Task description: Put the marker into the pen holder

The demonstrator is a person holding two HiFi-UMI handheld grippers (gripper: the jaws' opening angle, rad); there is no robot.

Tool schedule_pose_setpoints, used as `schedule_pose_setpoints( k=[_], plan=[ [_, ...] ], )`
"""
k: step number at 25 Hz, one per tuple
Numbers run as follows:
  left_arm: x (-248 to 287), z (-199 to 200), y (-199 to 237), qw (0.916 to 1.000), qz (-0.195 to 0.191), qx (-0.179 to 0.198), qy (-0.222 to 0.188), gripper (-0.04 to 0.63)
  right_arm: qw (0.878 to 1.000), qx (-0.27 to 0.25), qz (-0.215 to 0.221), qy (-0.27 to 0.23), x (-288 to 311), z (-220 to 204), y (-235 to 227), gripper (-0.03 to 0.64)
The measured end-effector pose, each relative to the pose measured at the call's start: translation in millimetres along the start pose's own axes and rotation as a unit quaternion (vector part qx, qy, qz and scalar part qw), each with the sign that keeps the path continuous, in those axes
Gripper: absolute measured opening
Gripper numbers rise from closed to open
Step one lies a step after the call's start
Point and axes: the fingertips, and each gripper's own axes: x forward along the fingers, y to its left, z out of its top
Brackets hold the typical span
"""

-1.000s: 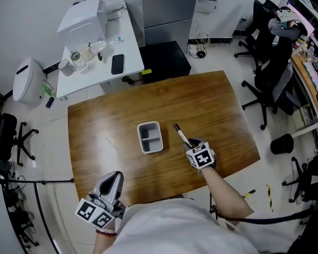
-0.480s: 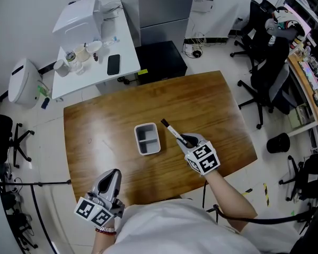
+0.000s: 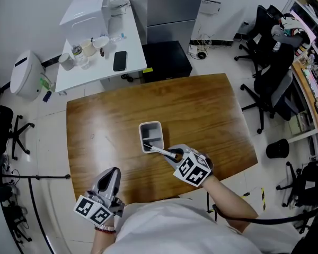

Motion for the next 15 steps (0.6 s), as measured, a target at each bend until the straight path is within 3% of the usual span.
schedule_pose_setpoints(
  k=[8, 15],
  plan=[
    [2, 4, -7, 0.9996, -0.027, -0.003, -0.012, 0.0, 1.0, -0.011, -0.005, 0.019, 17, 10, -6, 0.069],
    [2, 4, -6, 0.9995, -0.03, 0.001, -0.006, 0.0, 0.998, 0.0, -0.062, -0.014, 22, 17, -19, 0.083]
  ],
)
